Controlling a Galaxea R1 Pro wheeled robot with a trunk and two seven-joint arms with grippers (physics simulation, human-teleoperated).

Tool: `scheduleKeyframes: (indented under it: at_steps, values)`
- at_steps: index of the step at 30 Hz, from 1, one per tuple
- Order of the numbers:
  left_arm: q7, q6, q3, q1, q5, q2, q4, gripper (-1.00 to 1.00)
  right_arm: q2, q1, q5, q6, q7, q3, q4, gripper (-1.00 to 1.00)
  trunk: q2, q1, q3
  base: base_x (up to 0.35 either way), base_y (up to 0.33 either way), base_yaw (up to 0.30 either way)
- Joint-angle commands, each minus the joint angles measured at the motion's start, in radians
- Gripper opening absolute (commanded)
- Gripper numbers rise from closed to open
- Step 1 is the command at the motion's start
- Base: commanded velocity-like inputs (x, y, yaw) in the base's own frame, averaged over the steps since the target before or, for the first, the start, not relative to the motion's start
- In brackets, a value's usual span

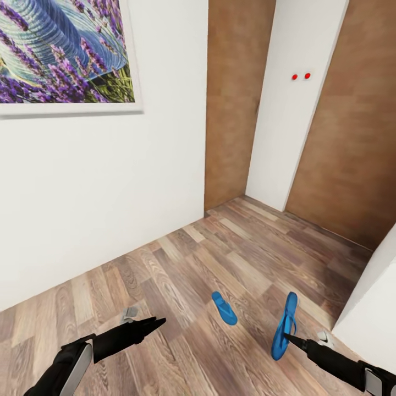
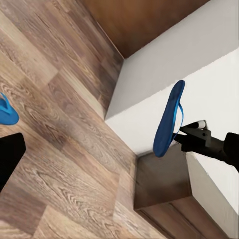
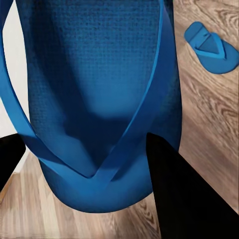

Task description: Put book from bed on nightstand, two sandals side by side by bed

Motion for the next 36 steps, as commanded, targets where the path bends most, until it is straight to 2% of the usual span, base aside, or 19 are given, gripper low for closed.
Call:
scheduleKeyframes:
  at_steps: [1, 22, 36]
  values:
    - [-0.002, 0.009, 0.0, -0.001, 0.005, 0.0, 0.0, 1.0, 0.0, -0.001, -0.012, 0.012, 0.004, 0.006, 0.002, -1.0, 0.0, 0.0, -0.001, 0.221, -0.198, 0.276]
    - [-0.002, 0.01, 0.001, -0.001, 0.005, 0.0, 0.0, 1.0, 0.008, -0.001, -0.011, 0.012, 0.003, 0.005, 0.002, -1.0, 0.0, 0.0, -0.001, 0.237, -0.218, 0.029]
    - [-0.001, 0.009, 0.001, -0.001, 0.005, 0.001, 0.0, 1.0, 0.008, -0.001, -0.012, 0.012, 0.003, 0.006, 0.002, -1.0, 0.0, 0.0, -0.001, 0.162, -0.052, 0.0]
